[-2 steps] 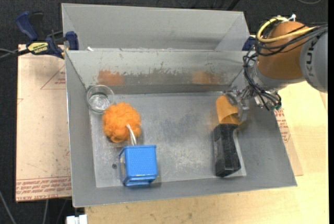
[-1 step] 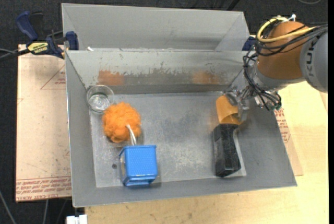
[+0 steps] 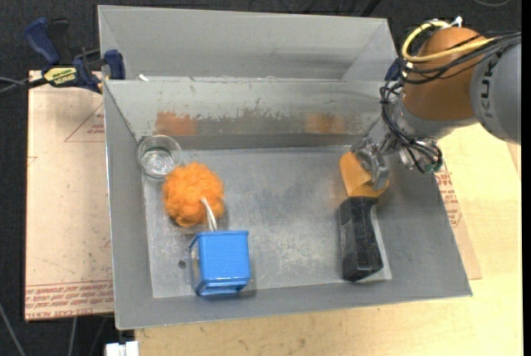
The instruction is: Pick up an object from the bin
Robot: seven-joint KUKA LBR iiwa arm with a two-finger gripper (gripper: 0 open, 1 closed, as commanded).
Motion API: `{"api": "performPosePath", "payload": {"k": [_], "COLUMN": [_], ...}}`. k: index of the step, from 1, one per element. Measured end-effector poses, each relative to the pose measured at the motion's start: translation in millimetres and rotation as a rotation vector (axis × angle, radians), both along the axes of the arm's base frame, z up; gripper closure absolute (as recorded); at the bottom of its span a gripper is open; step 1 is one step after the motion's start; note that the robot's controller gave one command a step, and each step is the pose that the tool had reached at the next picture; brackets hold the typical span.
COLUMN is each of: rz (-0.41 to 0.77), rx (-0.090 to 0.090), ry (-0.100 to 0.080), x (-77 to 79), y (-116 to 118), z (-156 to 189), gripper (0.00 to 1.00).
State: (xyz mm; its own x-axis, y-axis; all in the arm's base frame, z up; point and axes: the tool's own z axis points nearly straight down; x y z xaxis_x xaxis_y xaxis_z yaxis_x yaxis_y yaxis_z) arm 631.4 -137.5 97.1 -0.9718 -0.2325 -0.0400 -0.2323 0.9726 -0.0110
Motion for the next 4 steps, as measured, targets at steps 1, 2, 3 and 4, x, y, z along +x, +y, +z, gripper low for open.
{"api": "performPosePath", "payload": {"k": [1,2,3,4], "rz": [0.000,0.000,0.000,0.001], "rx": [0.000,0.000,0.002,0.002], "ry": [0.000,0.000,0.006,0.006], "x": [0.0,-0.9,-1.0,-1.0], "y": [0.1,0.5,0.7,0.8], "z": [0.0,-3.1,-0.4,-0.5], "gripper": [0.00,0.00,1.00,1.00]}}
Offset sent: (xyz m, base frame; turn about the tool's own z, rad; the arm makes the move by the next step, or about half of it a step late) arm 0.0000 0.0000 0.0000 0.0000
